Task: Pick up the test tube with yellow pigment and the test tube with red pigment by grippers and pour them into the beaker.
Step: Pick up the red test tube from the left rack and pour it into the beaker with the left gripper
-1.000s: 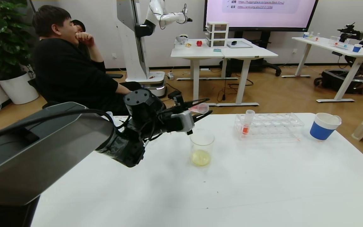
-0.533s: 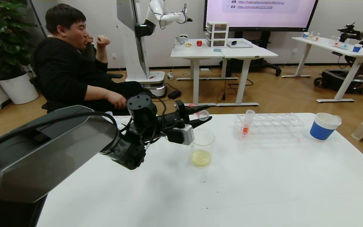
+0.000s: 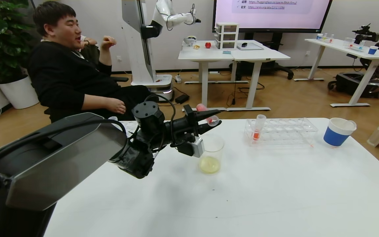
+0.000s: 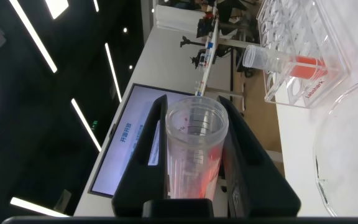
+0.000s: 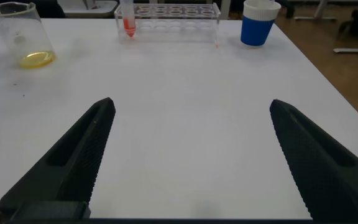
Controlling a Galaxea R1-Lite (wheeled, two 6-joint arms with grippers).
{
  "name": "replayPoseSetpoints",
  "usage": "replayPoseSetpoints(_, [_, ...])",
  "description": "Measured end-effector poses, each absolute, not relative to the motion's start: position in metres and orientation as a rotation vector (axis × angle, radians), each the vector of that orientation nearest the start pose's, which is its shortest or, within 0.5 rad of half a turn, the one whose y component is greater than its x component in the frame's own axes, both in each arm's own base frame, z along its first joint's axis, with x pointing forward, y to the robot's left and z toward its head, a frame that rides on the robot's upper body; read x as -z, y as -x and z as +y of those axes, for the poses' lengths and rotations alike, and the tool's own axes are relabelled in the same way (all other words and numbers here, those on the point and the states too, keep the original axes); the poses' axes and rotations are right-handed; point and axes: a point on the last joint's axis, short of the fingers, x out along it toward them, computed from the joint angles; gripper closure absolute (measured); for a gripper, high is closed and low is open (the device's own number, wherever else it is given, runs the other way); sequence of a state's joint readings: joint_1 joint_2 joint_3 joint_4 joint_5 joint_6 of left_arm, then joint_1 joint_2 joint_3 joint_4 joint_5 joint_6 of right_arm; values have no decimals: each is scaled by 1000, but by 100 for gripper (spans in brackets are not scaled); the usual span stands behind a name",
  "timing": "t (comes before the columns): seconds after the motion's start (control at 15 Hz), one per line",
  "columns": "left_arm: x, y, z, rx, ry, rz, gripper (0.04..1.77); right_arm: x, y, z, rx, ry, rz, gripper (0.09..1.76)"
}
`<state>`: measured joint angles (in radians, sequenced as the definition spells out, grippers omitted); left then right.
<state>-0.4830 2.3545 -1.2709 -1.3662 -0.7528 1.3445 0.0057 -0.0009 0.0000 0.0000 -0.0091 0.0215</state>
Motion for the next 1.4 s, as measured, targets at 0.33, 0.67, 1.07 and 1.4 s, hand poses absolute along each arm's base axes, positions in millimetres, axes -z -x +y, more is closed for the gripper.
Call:
replayPoseSetpoints(0.33, [-111,-399,-220,791,-1268,-1094,129,-75,23,0,3,-21,-1,11])
replayPoseSetpoints(0.67, [-108,-403,-216,758,-1326,-1106,129,-75,23,0,3,-21,-1,11])
replayPoseSetpoints(1.07, [-111,-409,-218,701,-1386,-1164,129,-75,23,0,4,-21,-1,11])
replayPoseSetpoints(1.4, [-111,-410,-219,664,-1455,-1221,129,-75,23,0,3,-21,-1,11])
